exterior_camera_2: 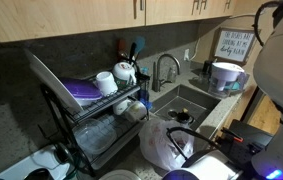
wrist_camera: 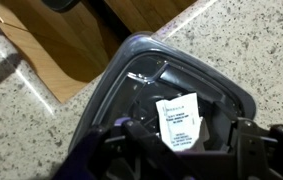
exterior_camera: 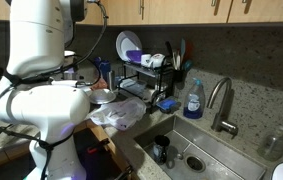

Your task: Put the object into the white bowl

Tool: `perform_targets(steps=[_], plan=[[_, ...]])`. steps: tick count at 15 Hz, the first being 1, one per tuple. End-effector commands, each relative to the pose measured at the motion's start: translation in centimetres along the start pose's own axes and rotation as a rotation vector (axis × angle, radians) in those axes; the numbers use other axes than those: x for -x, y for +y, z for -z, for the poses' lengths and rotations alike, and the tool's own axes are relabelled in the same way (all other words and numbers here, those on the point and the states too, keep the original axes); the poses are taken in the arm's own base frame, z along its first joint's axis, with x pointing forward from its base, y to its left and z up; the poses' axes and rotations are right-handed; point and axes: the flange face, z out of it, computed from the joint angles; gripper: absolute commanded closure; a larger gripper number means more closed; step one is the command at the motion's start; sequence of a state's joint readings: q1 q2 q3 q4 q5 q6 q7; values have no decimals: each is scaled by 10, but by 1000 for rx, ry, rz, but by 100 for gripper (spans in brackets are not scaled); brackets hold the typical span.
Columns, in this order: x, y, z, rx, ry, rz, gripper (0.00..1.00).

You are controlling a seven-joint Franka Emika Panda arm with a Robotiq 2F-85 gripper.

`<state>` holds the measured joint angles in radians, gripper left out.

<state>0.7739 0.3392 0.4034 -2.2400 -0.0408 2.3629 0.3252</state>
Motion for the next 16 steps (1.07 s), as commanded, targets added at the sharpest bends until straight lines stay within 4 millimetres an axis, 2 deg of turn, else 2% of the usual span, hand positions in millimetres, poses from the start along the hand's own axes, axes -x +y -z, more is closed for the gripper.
perform_targets(steps=[1, 2, 5, 8, 10, 12, 16], plan=[[1, -2, -2, 17, -16, -13, 51], [1, -2, -1, 19, -15, -14, 54], [2, -1, 3, 23, -7, -19, 78], [4, 2, 8, 30, -1, -26, 97], [5, 4, 11, 35, 4, -30, 100], [6, 7, 18, 43, 18, -39, 99], [7, 19, 48, 89, 81, -85, 97]])
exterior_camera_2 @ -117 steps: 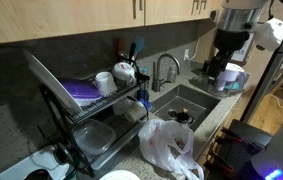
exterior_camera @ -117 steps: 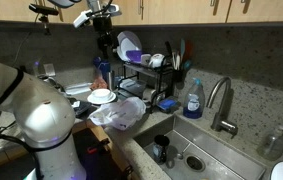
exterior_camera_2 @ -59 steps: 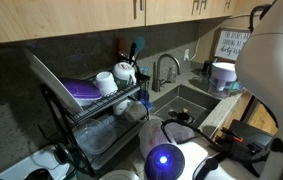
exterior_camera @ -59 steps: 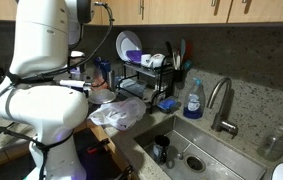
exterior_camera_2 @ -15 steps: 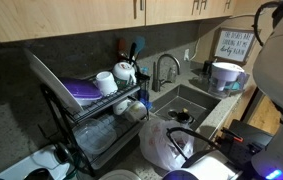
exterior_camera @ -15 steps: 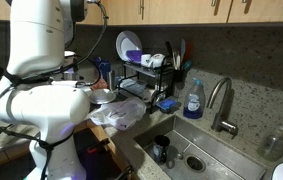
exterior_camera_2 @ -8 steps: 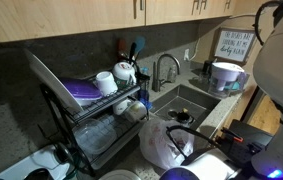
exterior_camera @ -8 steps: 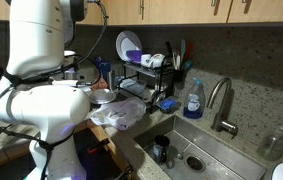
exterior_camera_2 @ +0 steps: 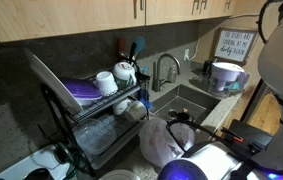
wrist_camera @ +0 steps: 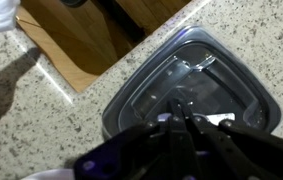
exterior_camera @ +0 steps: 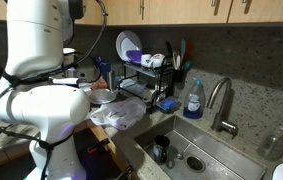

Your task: Put the object into the white bowl

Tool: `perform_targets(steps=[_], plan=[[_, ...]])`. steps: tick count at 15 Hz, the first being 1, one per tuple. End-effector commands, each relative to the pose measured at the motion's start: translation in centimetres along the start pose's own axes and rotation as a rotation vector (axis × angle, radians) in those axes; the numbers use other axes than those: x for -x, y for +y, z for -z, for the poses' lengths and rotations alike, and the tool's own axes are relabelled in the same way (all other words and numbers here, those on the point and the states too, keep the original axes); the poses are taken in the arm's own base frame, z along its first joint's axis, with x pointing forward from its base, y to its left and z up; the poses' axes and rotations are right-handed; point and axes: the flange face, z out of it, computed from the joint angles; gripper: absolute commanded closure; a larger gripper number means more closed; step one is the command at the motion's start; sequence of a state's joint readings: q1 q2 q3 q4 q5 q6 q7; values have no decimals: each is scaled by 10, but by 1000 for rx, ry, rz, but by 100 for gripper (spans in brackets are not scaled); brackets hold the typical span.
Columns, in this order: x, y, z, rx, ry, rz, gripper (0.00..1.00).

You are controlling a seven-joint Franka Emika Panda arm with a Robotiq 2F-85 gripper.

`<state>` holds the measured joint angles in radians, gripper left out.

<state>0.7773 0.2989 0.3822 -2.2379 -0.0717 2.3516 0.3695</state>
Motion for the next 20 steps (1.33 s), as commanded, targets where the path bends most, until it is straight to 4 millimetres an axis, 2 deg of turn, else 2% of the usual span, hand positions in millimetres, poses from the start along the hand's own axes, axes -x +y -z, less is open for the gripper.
perform_targets(steps=[1, 4, 8, 13, 20], plan=[[8, 17, 39, 76, 65, -61, 97], [3, 31, 66, 120, 123, -103, 98], [-22, 42, 82, 128, 173, -153, 98], [-60, 51, 85, 153, 178, -147, 98], [-111, 71, 76, 168, 129, -199, 98]])
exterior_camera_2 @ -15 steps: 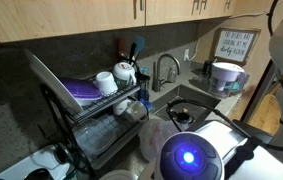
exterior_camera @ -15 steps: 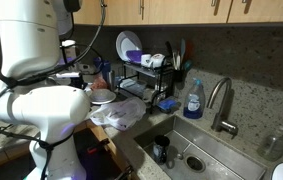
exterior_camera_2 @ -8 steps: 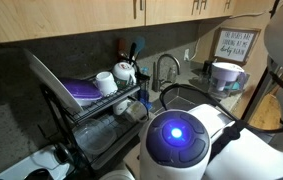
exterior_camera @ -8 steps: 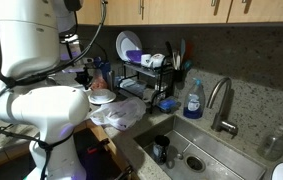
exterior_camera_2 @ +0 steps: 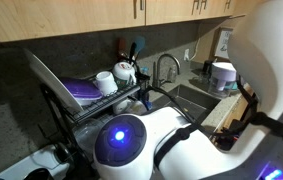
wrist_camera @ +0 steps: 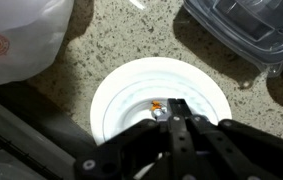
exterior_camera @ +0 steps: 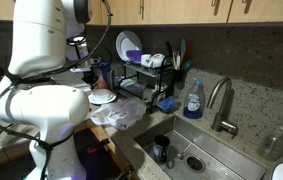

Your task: Put the object into the white bowl

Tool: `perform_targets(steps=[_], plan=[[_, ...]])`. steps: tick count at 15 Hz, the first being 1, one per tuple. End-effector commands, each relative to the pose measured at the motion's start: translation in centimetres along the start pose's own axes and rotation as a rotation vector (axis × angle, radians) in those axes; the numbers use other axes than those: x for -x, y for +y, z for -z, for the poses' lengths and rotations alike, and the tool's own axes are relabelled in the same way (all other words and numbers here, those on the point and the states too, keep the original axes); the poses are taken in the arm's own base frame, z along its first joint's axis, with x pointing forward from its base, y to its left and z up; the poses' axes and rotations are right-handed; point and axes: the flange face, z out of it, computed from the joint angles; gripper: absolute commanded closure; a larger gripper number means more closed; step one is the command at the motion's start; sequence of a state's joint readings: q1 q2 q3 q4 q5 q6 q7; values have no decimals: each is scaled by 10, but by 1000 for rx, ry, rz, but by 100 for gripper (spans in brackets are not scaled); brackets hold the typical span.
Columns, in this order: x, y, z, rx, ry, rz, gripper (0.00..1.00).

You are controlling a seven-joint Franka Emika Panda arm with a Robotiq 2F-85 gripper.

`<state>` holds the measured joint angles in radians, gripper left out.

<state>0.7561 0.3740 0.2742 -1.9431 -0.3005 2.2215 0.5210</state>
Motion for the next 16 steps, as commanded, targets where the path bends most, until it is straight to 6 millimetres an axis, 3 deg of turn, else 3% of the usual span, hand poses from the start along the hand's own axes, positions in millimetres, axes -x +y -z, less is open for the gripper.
perform_targets(steps=[1, 2, 3, 4, 7, 13, 16], plan=[[-27, 2, -5, 33, -27, -39, 98], [-31, 3, -6, 33, -33, -47, 97], [-35, 4, -8, 36, -38, -53, 89], [-38, 5, -9, 39, -44, -61, 71], [-41, 6, -7, 41, -42, -70, 53], [-19, 2, 21, 45, 10, -92, 8], [-3, 0, 40, 37, 32, -115, 0]])
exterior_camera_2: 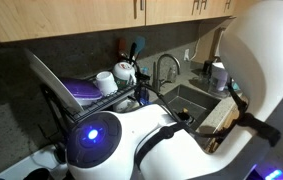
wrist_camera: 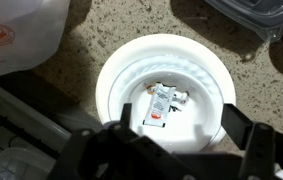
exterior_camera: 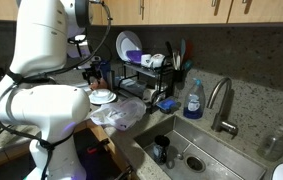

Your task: Put the object into the white bowl

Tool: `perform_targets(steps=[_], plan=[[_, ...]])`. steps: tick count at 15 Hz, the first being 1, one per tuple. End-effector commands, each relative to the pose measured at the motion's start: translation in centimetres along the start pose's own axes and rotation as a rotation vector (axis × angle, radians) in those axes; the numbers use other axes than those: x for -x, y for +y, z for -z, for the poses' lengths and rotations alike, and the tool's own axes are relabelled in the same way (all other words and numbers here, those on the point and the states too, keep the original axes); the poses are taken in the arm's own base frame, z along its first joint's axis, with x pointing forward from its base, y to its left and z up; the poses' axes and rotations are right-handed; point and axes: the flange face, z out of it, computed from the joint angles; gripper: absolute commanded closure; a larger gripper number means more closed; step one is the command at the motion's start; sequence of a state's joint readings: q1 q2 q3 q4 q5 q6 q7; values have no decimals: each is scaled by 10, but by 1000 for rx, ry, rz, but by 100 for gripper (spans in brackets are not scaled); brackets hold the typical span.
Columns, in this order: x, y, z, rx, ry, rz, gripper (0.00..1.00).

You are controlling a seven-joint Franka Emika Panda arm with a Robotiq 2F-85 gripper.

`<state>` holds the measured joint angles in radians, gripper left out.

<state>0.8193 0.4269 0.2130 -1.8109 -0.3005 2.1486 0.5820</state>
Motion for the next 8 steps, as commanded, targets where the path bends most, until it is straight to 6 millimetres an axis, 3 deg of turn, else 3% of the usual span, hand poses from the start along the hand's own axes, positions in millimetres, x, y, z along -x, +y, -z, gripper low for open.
perform_targets(steps=[1, 5, 6, 8], plan=[[33, 7, 30, 9, 26, -48, 0], [61, 11, 45, 29, -16, -54, 0], [37, 5, 35, 16, 8, -31, 0], [49, 6, 40, 26, -2, -28, 0]])
